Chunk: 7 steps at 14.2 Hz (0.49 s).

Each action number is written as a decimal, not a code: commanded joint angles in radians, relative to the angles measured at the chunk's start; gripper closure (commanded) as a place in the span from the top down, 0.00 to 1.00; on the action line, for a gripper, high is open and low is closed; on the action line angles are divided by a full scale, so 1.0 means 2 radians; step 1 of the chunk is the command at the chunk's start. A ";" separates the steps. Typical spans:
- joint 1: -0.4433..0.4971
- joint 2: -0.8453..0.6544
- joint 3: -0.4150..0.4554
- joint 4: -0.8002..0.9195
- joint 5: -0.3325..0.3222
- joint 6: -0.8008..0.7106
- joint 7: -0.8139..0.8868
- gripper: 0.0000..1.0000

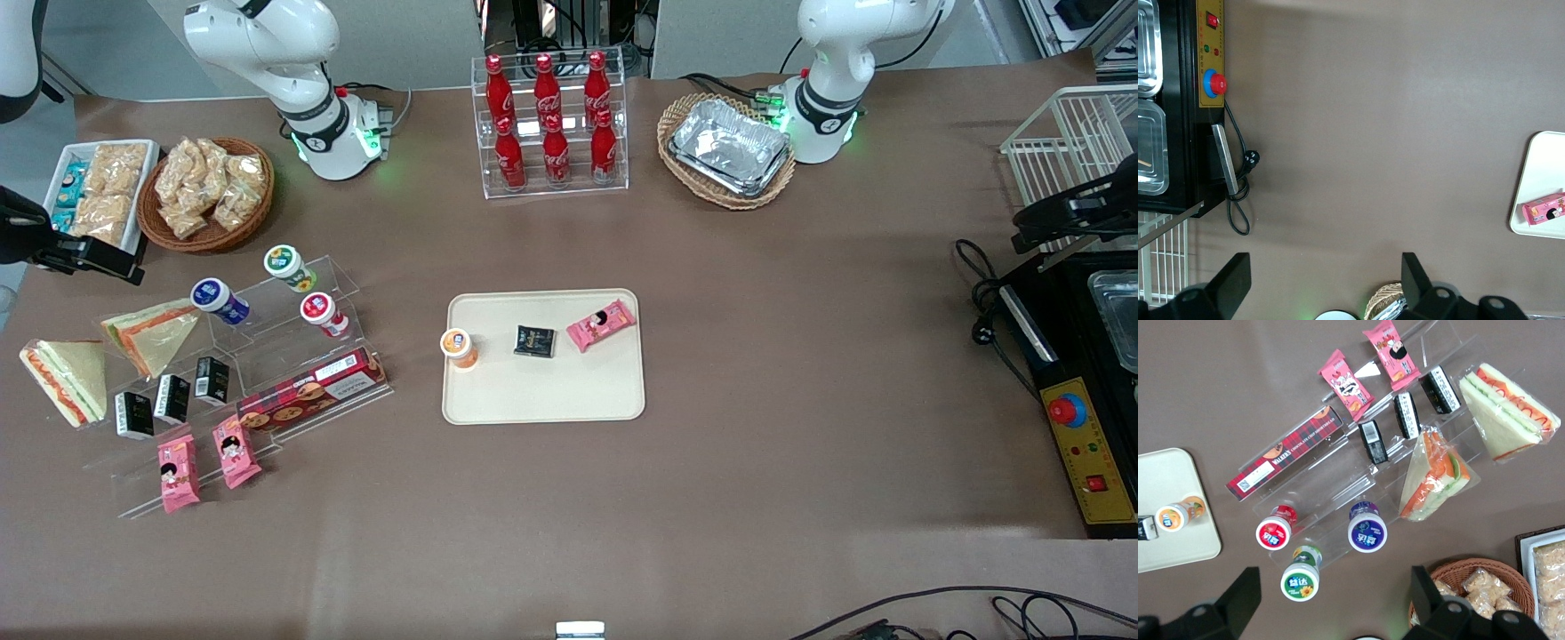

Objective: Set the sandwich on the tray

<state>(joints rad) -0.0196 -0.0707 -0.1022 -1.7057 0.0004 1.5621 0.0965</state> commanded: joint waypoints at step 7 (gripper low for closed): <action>0.010 0.003 -0.002 0.018 0.001 0.021 -0.007 1.00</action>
<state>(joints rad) 0.0131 -0.0706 -0.0962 -1.6912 0.0014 1.5997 0.0971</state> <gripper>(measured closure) 0.000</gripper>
